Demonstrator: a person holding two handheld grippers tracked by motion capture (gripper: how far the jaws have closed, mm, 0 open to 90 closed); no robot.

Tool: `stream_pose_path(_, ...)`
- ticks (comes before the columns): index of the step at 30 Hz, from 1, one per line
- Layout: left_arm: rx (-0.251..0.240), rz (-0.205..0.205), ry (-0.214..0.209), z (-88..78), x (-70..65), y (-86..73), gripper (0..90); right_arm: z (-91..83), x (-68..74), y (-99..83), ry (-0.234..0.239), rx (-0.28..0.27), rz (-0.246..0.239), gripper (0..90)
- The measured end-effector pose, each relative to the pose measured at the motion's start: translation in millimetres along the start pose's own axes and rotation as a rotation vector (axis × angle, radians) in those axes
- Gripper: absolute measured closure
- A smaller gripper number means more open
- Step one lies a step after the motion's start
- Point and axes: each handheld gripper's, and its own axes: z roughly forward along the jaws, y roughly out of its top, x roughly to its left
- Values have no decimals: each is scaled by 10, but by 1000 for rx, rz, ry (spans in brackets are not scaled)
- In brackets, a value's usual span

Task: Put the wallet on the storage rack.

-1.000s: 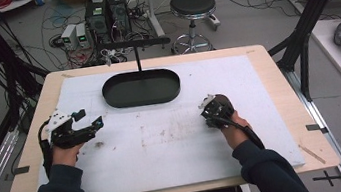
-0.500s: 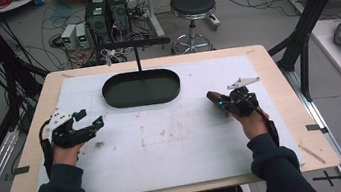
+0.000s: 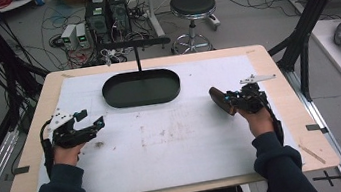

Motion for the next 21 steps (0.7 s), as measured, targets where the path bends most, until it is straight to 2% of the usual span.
stream_pose_path(4, 4, 4, -4, 5, -6, 0, 254, -52, -81, -29, -34, -13, 23, 756)
stream_pose_path(7, 5, 1, -5, 10, -7, -6, 254, -71, -134, -42, -41, -17, 46, 745)
stream_pose_path(14, 11, 1, -7, 23, -12, -11, 256, -101, -277, -94, -25, -37, 126, 724)
stream_pose_path(21, 15, 3, -11, 32, -18, -16, 256, -100, -287, -103, -25, -43, 135, 683)
